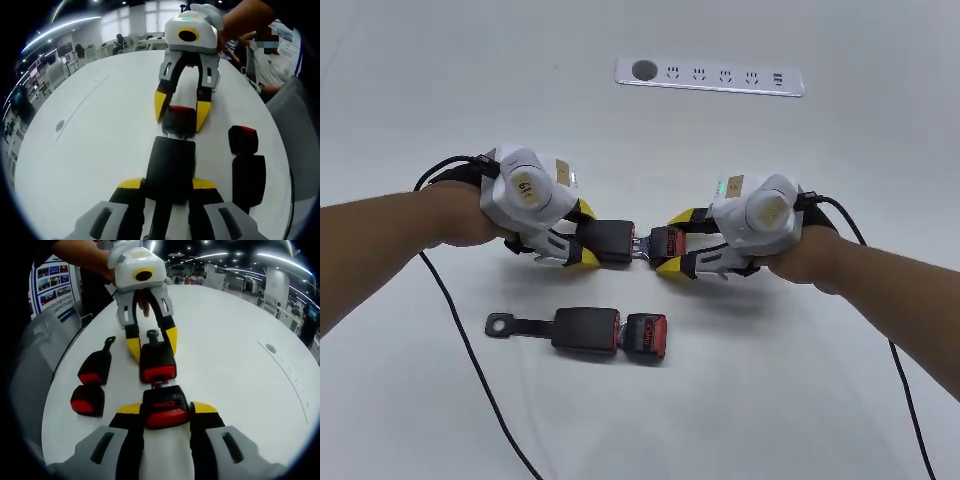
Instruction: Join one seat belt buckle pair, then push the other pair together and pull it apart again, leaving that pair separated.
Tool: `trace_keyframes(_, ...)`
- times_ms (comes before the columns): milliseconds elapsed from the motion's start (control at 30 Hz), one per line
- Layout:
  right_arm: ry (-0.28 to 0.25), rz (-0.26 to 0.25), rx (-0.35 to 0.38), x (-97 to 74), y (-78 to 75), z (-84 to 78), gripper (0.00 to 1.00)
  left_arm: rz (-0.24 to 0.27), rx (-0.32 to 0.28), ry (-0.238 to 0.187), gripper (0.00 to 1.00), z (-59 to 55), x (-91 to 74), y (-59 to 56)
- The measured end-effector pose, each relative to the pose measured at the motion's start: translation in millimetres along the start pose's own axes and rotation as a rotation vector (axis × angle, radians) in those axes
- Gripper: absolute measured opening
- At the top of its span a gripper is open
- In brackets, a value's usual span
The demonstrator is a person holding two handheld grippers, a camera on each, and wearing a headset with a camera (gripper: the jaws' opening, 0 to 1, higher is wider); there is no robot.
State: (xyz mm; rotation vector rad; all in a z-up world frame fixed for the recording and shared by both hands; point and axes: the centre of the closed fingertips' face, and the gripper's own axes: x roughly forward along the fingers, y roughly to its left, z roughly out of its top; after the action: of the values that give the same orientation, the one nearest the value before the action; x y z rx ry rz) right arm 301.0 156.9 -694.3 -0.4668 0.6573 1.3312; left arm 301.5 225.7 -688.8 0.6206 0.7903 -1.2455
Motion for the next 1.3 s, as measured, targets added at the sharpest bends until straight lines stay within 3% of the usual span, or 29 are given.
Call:
trace_keyframes(200,-0.005,-0.008,-0.006,12.8,3.5,10.4,0.34,-0.001,0.007,-0.001,0.34,-1.6,0.7,1.0)
trace_keyframes(1300,0.006,-0.001,-0.021,13.2,1.1,8.5,0.34,-0.035,0.07,0.012,0.33,-4.1,3.1,-1.5)
